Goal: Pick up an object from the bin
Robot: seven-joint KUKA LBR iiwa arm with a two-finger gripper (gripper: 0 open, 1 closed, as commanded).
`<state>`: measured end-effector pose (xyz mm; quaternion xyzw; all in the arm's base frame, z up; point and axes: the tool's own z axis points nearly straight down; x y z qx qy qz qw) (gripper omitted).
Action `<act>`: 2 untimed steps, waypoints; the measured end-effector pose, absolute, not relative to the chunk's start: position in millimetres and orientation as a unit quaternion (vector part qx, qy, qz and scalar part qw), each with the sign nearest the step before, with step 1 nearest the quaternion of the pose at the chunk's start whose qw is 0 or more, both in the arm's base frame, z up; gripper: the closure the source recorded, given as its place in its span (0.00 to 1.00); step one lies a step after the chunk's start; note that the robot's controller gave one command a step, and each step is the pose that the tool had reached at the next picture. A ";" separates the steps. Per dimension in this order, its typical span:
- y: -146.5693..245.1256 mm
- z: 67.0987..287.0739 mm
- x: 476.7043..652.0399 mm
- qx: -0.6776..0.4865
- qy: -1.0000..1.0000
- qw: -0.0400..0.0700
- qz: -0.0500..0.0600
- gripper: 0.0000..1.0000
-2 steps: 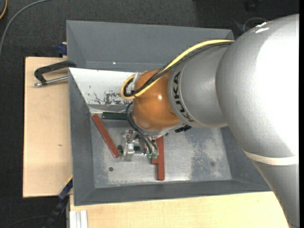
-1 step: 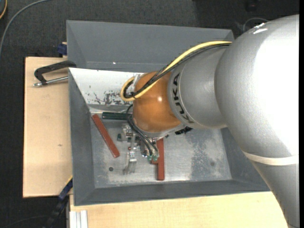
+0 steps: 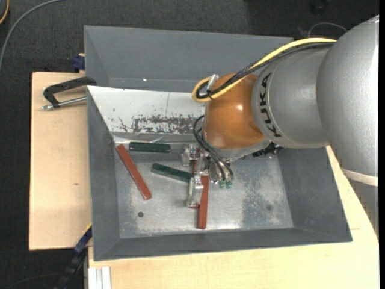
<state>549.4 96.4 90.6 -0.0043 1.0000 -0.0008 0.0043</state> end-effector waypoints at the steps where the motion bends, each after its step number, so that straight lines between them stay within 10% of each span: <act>1: 86.9 70.3 574.8 0.031 1.000 0.003 0.001 0.00; 2: 27.5 70.5 532.1 -0.138 0.990 -0.001 -0.001 0.00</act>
Offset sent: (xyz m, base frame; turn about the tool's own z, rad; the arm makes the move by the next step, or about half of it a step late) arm 0.0239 -0.0102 -0.0206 0.0711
